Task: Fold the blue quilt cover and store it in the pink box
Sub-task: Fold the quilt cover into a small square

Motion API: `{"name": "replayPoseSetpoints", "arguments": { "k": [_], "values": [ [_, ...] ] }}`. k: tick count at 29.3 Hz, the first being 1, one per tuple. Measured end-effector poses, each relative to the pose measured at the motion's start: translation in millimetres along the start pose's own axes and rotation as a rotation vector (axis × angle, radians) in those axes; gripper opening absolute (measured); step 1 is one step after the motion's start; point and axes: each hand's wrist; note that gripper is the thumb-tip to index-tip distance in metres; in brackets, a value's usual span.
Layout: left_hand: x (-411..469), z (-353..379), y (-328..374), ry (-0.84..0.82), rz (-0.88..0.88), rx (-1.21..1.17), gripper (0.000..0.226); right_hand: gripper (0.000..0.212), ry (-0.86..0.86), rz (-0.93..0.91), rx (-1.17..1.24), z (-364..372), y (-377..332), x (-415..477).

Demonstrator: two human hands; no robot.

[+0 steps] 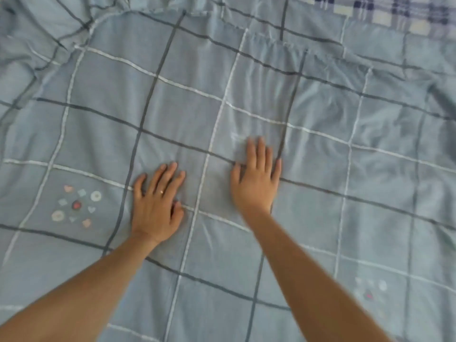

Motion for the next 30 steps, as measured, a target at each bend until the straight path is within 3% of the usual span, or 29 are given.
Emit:
{"name": "replayPoseSetpoints", "arguments": {
  "k": [3,5,12,16,19,22,25,30],
  "values": [
    [-14.6,-6.4,13.0,0.025,0.004,-0.019,0.063,0.066,-0.066,-0.106,-0.108,-52.9,67.8,-153.2],
    [-19.1,-2.6,13.9,0.055,0.014,-0.04,0.062,0.067,-0.051,-0.103,-0.16,-65.1,104.9,-202.7],
    [-19.2,2.5,11.7,0.04,-0.029,-0.026,0.055,0.069,-0.031,-0.081,-0.168,-56.9,111.7,-203.1],
    [-81.9,-9.1,68.6,0.129,-0.276,-0.112,0.055,0.069,-0.004,-0.08,-0.148,-60.2,116.1,-207.9],
    [-214.9,-28.8,146.3,-0.058,-0.098,-0.21,0.059,0.07,0.004,-0.07,-0.114,-56.7,109.2,-201.8],
    [-332.8,-42.1,195.4,-0.251,0.025,-0.102,0.066,0.07,0.021,-0.092,-0.108,-58.0,113.3,-204.1],
    [-369.1,-39.8,216.3,-0.251,-0.046,-0.04,0.071,0.069,0.026,-0.089,-0.085,-57.2,123.2,-208.7],
    [-379.4,-30.0,230.2,-0.114,-0.051,0.029,0.071,0.066,0.074,-0.144,-0.045,-54.8,127.3,-216.6]
  ]
}}
Point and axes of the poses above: each hand's wrist, its own x-axis towards the middle knuckle, its own z-axis out of the palm, y = z × x, and after that the axes turned 13 degrees about y, right-handed
